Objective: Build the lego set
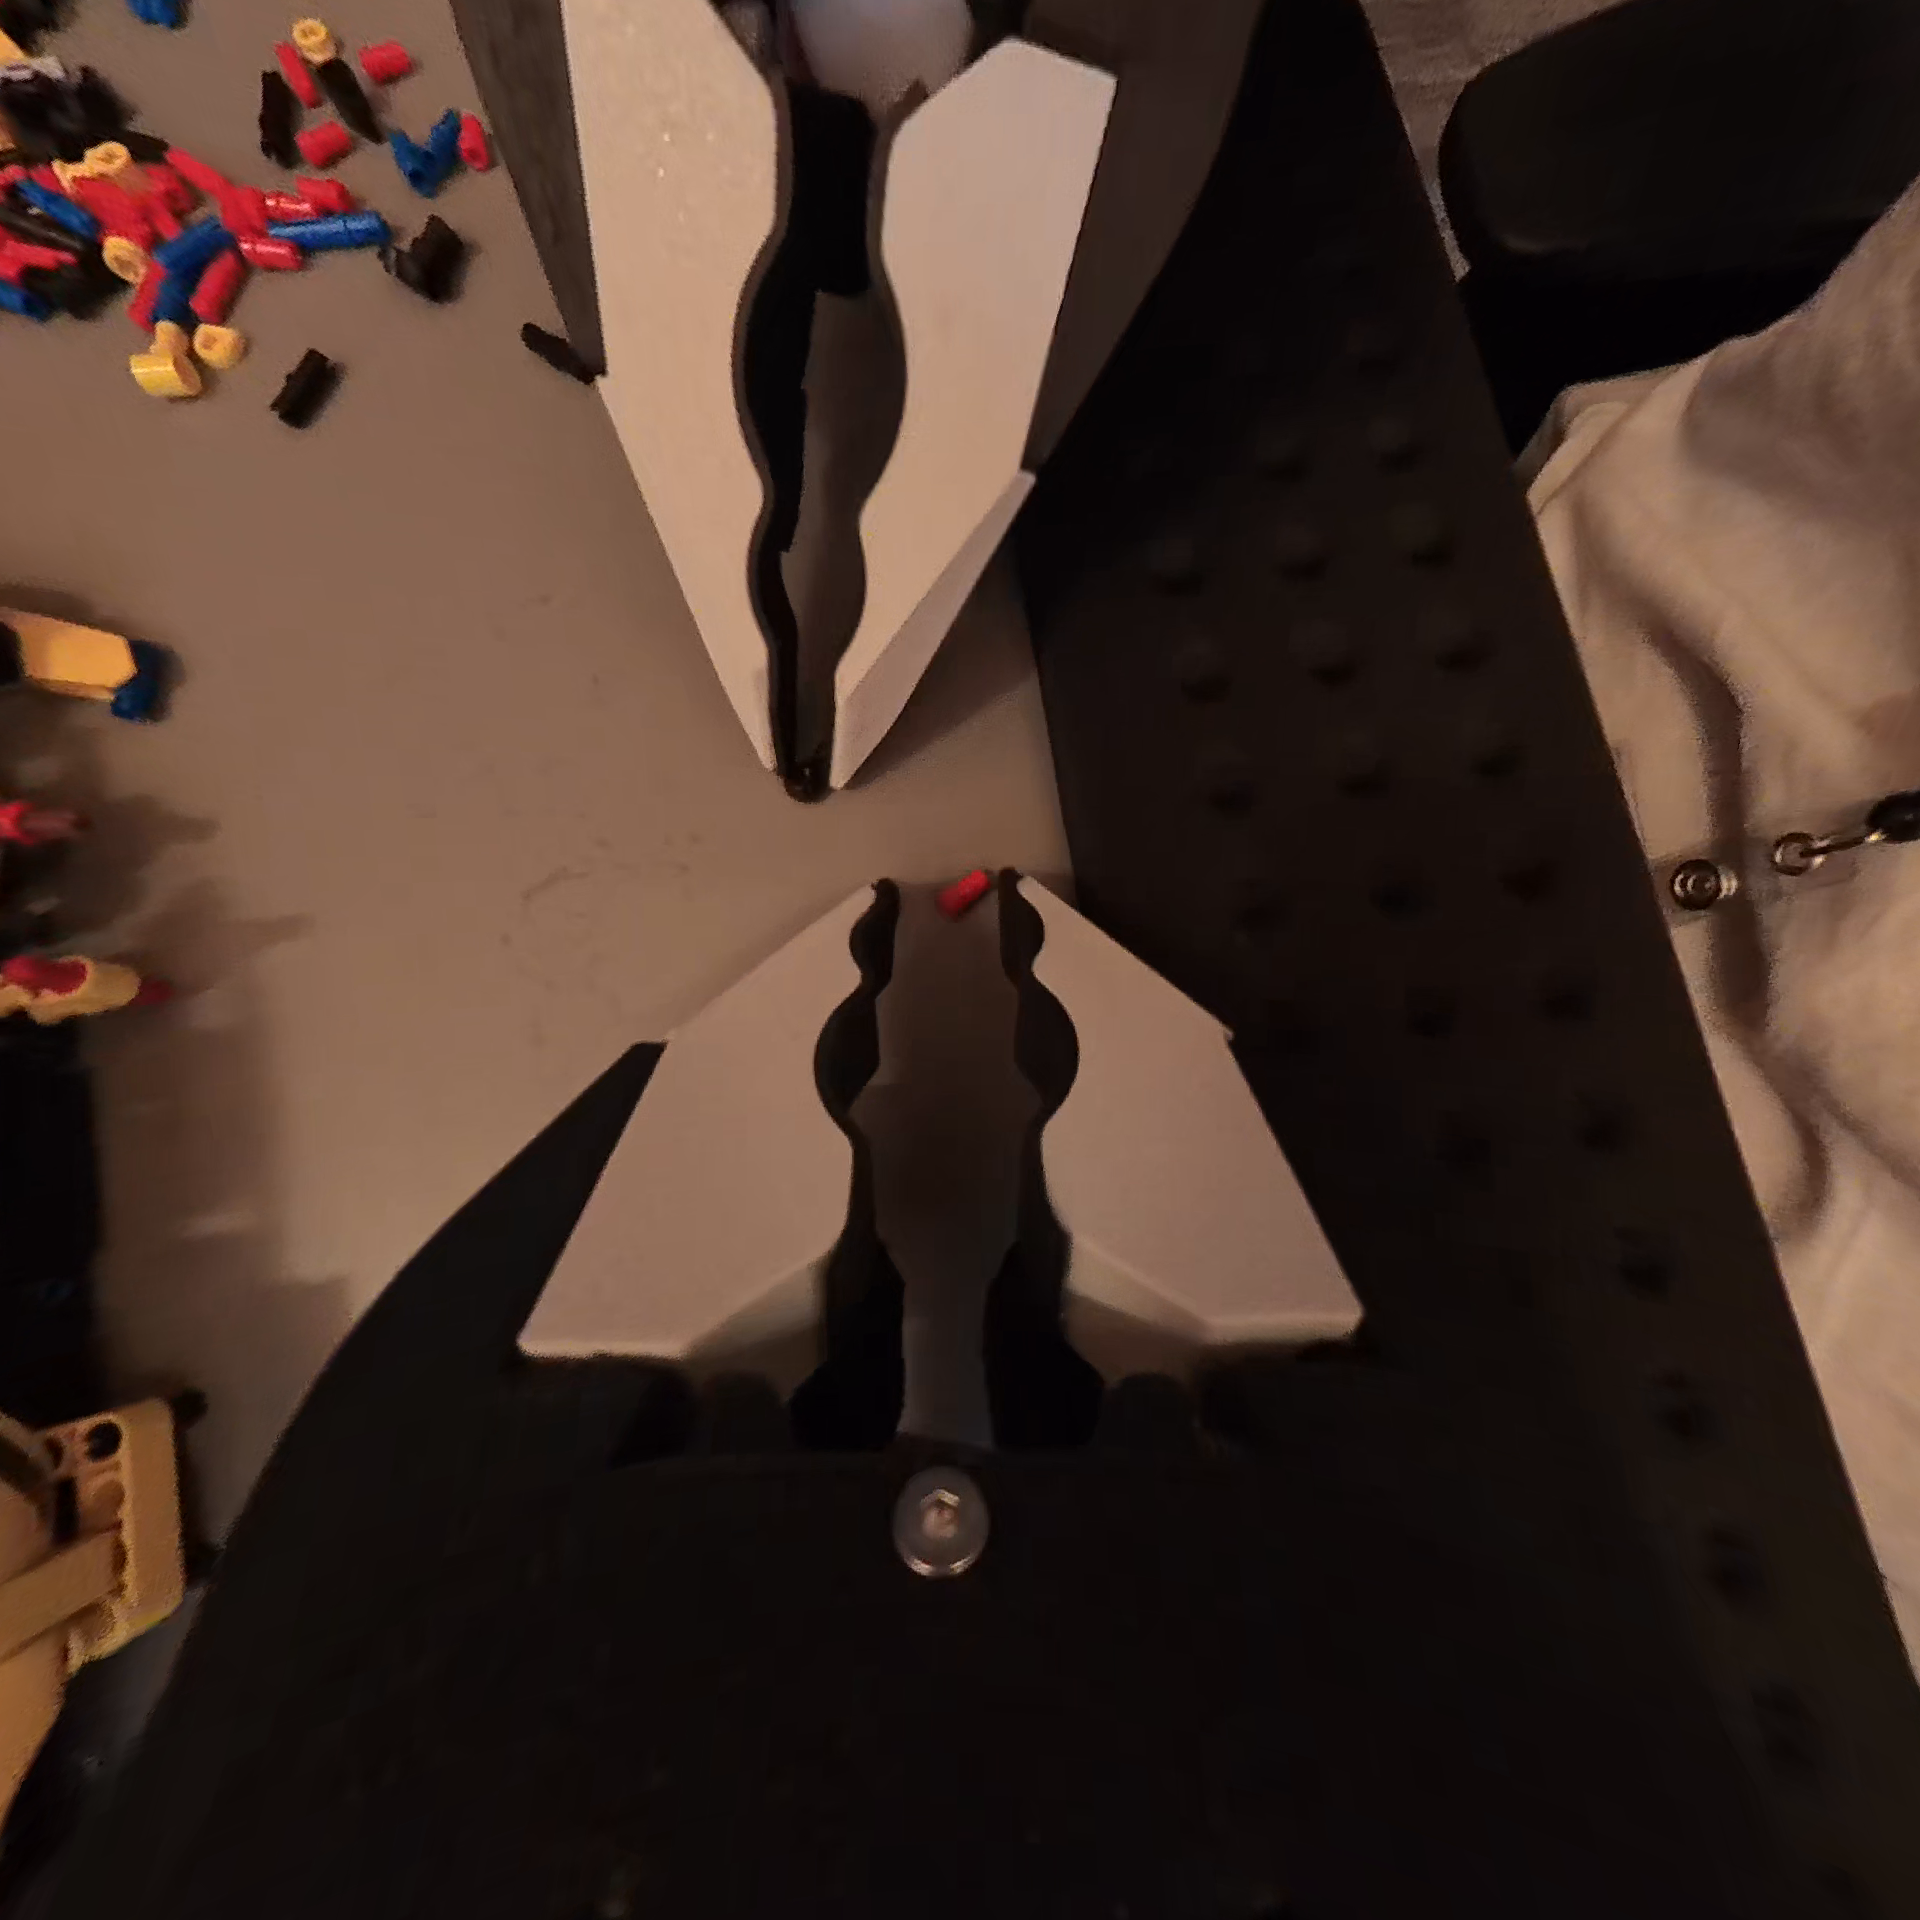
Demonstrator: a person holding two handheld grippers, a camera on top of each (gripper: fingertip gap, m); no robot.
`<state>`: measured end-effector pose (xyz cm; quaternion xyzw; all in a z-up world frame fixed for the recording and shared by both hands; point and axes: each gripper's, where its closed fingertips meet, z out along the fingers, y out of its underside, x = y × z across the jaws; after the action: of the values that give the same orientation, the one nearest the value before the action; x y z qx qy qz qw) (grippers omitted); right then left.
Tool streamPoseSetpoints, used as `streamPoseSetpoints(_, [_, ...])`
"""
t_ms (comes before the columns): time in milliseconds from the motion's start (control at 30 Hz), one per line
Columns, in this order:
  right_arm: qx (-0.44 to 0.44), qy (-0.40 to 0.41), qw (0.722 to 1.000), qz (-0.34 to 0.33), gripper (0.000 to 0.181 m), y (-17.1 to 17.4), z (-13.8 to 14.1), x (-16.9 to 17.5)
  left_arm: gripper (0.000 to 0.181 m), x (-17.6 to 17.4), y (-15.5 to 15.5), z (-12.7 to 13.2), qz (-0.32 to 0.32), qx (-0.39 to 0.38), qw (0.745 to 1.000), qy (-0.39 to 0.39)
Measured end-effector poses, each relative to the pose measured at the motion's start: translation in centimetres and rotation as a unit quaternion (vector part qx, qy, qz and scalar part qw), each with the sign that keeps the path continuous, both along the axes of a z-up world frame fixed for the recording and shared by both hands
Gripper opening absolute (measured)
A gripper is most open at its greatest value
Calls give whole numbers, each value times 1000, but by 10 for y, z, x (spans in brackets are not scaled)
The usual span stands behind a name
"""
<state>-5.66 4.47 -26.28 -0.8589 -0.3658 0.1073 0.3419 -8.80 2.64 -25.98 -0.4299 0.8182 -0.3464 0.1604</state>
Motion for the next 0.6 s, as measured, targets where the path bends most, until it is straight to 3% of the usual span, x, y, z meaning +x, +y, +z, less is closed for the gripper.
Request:
streamPoseSetpoints(133, [-2,-6,1000,-19,5,-1,0,16,4,6,-5,0,-22,2,1000,-5])
streamPoseSetpoints(300, [30,-45,984,-172,5,0,12,123,4,27,3,1,4,41,999,-26])
streamPoseSetpoints(433, [32,-48,956,-289,5,-4,7,202,4,83,30,18,123,19,990,-73])
streamPoseSetpoints(600, [38,-26,950,-309,5,19,9,221,4,148,54,15,232,-22,972,-43])
